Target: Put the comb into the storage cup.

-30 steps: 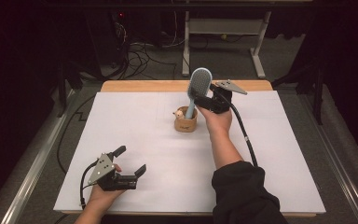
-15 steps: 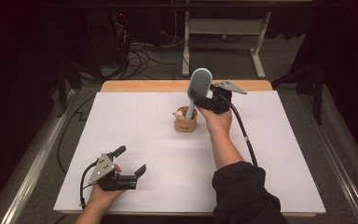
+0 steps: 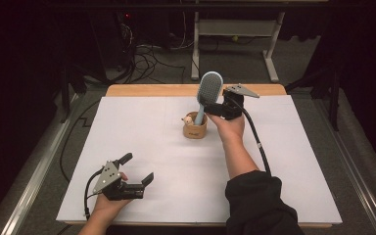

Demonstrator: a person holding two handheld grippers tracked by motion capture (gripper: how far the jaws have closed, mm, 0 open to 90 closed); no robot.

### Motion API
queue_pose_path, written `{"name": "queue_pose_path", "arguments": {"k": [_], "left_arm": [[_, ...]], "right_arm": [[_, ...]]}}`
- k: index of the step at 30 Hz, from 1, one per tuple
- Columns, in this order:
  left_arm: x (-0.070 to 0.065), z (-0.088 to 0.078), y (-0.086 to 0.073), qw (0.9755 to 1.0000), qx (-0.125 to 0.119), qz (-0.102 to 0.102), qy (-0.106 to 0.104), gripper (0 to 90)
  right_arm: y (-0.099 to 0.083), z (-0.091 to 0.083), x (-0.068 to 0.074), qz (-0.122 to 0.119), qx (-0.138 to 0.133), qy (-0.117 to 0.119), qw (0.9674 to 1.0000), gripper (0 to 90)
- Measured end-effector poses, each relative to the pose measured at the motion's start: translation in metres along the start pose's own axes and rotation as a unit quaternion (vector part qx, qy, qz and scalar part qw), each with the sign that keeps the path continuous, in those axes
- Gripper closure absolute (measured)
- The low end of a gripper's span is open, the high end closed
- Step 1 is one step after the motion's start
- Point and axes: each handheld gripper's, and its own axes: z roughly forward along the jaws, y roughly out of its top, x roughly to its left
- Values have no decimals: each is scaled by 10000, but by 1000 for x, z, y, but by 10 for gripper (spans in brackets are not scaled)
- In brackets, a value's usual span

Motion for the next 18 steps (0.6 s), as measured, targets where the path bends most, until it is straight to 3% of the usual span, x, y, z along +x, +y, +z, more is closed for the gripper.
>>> {"name": "queue_pose_path", "arguments": {"k": [18], "left_arm": [[1, 1, 1, 10000, 8, 49, 42, 2]], "right_arm": [[-8, -23, 12, -366, 89, 78, 9993, 2]]}}
